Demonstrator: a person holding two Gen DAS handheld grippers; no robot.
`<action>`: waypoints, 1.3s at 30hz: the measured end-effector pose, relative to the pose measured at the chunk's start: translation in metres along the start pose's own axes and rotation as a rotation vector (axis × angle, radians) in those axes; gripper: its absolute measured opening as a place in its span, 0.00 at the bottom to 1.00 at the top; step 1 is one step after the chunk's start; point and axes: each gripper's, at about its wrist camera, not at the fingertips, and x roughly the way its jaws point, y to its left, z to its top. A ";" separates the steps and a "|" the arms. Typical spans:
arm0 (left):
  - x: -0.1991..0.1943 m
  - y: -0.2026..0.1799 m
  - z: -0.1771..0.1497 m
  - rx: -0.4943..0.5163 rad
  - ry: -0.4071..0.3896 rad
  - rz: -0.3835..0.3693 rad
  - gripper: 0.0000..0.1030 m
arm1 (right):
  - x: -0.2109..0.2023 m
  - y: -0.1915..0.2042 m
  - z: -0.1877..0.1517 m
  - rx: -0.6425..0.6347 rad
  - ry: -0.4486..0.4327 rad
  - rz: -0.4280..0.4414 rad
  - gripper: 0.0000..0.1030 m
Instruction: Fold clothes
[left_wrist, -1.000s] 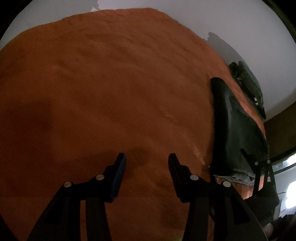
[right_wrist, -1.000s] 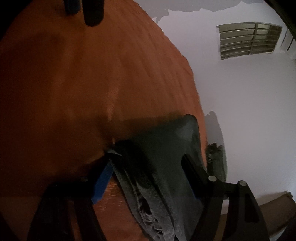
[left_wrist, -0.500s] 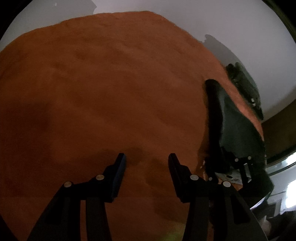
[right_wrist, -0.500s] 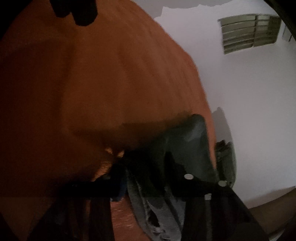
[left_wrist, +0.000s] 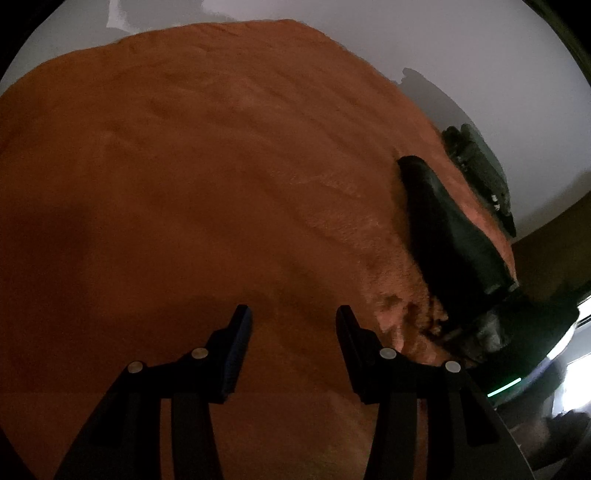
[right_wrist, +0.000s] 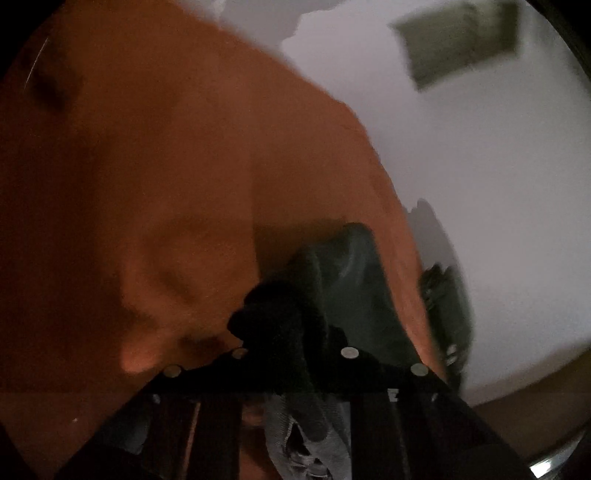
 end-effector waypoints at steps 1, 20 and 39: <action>-0.001 0.000 0.002 -0.005 -0.004 -0.007 0.48 | -0.008 -0.029 0.008 0.075 -0.015 0.032 0.13; 0.060 -0.164 0.037 0.278 0.045 -0.175 0.48 | -0.090 -0.393 -0.497 1.915 -0.161 0.161 0.13; 0.153 -0.322 -0.019 0.602 0.443 -0.434 0.48 | -0.069 -0.274 -0.698 2.337 -0.135 0.631 0.27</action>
